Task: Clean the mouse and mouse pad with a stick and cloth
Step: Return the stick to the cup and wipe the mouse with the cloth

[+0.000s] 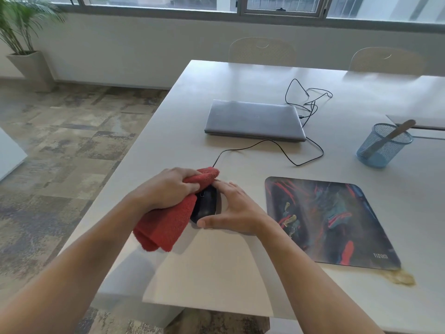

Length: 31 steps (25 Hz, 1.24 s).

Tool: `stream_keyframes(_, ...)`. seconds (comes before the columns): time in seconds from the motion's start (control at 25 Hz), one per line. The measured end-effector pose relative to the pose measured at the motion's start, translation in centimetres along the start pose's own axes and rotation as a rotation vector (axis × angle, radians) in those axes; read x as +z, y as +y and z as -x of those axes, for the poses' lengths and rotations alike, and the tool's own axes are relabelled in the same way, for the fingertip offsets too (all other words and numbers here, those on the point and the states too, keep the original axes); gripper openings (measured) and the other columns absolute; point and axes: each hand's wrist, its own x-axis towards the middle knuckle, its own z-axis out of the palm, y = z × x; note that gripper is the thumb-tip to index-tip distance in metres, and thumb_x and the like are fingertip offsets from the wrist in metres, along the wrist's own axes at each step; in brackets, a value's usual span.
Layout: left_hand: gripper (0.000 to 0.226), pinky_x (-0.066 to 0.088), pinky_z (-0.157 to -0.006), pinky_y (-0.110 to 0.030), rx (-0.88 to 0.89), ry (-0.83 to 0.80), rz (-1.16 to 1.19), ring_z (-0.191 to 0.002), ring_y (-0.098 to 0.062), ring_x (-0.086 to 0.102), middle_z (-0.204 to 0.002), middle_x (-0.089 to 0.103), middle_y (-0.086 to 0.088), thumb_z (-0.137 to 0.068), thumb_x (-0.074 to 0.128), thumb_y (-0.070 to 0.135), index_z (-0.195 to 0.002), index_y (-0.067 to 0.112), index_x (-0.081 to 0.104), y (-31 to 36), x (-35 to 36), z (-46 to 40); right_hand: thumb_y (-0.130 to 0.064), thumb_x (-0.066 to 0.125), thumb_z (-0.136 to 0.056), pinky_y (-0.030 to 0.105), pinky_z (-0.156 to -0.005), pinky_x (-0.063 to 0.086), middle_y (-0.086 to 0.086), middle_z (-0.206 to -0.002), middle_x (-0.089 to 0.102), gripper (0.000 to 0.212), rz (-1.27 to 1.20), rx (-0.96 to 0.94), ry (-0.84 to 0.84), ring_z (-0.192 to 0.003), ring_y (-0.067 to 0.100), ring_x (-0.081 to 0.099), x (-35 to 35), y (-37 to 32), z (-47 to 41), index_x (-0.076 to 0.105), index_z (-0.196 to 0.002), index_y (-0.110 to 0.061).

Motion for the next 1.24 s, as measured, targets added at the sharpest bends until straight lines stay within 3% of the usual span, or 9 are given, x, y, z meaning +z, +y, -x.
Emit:
stream_keyframes(0.16, 0.022, 0.043, -0.061, -0.020, 0.024, -0.065, -0.150, -0.074, 0.008, 0.059, -0.081, 0.067, 0.018, -0.080, 0.054, 0.045, -0.100, 0.051, 0.064, 0.7, -0.5, 2.8, -0.067, 0.079, -0.055, 0.036, -0.103, 0.041, -0.019, -0.116, 0.059, 0.080, -0.018, 0.015, 0.017, -0.112, 0.006, 0.049, 0.2, 0.4, -0.3, 0.052, -0.124, -0.038)
stream_keyframes(0.36, 0.019, 0.050, -0.068, -0.029, 0.075, -0.081, -0.279, -0.069, -0.008, 0.058, -0.077, 0.063, 0.007, -0.085, 0.050, 0.042, -0.097, 0.039, 0.064, 2.7, 1.2, 6.4, -0.064, 0.083, -0.052, 0.037, -0.115, 0.031, -0.011, -0.143, 0.050, 0.106, 0.000, 0.022, -0.010, -0.132, 0.009, 0.041, 0.1, 0.4, -0.4, 0.042, -0.143, -0.029)
stream_keyframes(0.48, 0.023, 0.051, -0.073, -0.035, 0.044, -0.064, -0.280, -0.072, -0.009, 0.059, -0.080, 0.065, 0.008, -0.087, 0.046, 0.042, -0.098, 0.032, 0.064, 3.4, 2.3, 7.6, -0.052, 0.085, -0.058, 0.035, -0.117, 0.028, -0.004, -0.147, 0.047, 0.104, 0.010, 0.021, -0.022, -0.136, 0.013, 0.039, -0.1, 0.5, -0.4, 0.039, -0.146, -0.021)
stream_keyframes(0.6, 0.016, 0.053, -0.073, -0.033, 0.006, -0.101, -0.093, -0.074, -0.009, 0.063, -0.081, 0.068, 0.007, -0.089, 0.053, 0.037, -0.091, 0.033, 0.068, 3.5, 2.1, 7.9, -0.050, 0.085, -0.059, 0.032, -0.118, 0.026, -0.004, -0.150, 0.044, 0.104, 0.020, 0.023, -0.035, -0.138, 0.011, 0.036, -0.3, 0.5, -0.3, 0.037, -0.148, -0.021)
stream_keyframes(0.76, 0.017, 0.053, -0.056, -0.032, -0.066, -0.214, 0.492, -0.062, -0.019, 0.067, -0.077, 0.071, -0.006, -0.093, 0.058, 0.015, -0.097, 0.021, 0.073, 2.9, 0.7, 8.4, -0.047, 0.089, -0.059, 0.037, -0.120, 0.023, -0.006, -0.153, 0.041, 0.106, 0.002, 0.027, -0.065, -0.141, 0.010, 0.032, -0.4, 0.6, -0.4, 0.036, -0.149, -0.024)
stream_keyframes(0.84, 0.019, 0.052, -0.051, -0.030, -0.050, -0.094, 0.610, -0.058, -0.020, 0.065, -0.077, 0.071, -0.008, -0.094, 0.058, 0.015, -0.103, 0.024, 0.072, 2.3, -0.4, 7.9, -0.048, 0.088, -0.059, 0.037, -0.120, 0.022, -0.009, -0.152, 0.041, 0.104, -0.021, 0.034, -0.069, -0.140, 0.011, 0.032, -0.4, 0.7, -0.3, 0.038, -0.147, -0.028)
stream_keyframes(1.0, 0.023, 0.053, -0.061, -0.029, -0.060, 0.204, 0.216, -0.069, -0.007, 0.068, -0.088, 0.071, 0.007, -0.091, 0.058, 0.033, -0.109, 0.046, 0.063, 1.2, -1.1, 4.3, -0.049, 0.086, -0.062, 0.033, -0.119, 0.021, -0.008, -0.151, 0.040, 0.103, -0.010, 0.044, -0.065, -0.141, 0.014, 0.031, -0.4, 0.8, -0.2, 0.034, -0.149, -0.027)
stream_keyframes(1.12, 0.027, 0.050, -0.073, -0.029, -0.064, 0.096, 0.093, -0.083, -0.008, 0.064, -0.101, 0.068, 0.008, -0.092, 0.055, 0.032, -0.116, 0.042, 0.061, 1.7, 0.3, 2.0, -0.050, 0.087, -0.057, 0.037, -0.112, 0.036, -0.012, -0.134, 0.052, 0.097, -0.055, 0.074, -0.053, -0.129, 0.012, 0.043, -0.5, 0.9, -0.1, 0.040, -0.141, -0.032)
stream_keyframes(1.24, 0.026, 0.043, -0.074, -0.023, -0.019, 0.019, -0.089, -0.088, -0.003, 0.060, -0.103, 0.067, 0.012, -0.088, 0.055, 0.038, -0.112, 0.045, 0.061, 1.8, 0.9, 2.1, -0.052, 0.086, -0.050, 0.038, -0.097, 0.047, -0.012, -0.114, 0.057, 0.084, -0.096, 0.101, -0.020, -0.111, 0.010, 0.053, -0.4, 0.7, -0.2, 0.045, -0.122, -0.036)
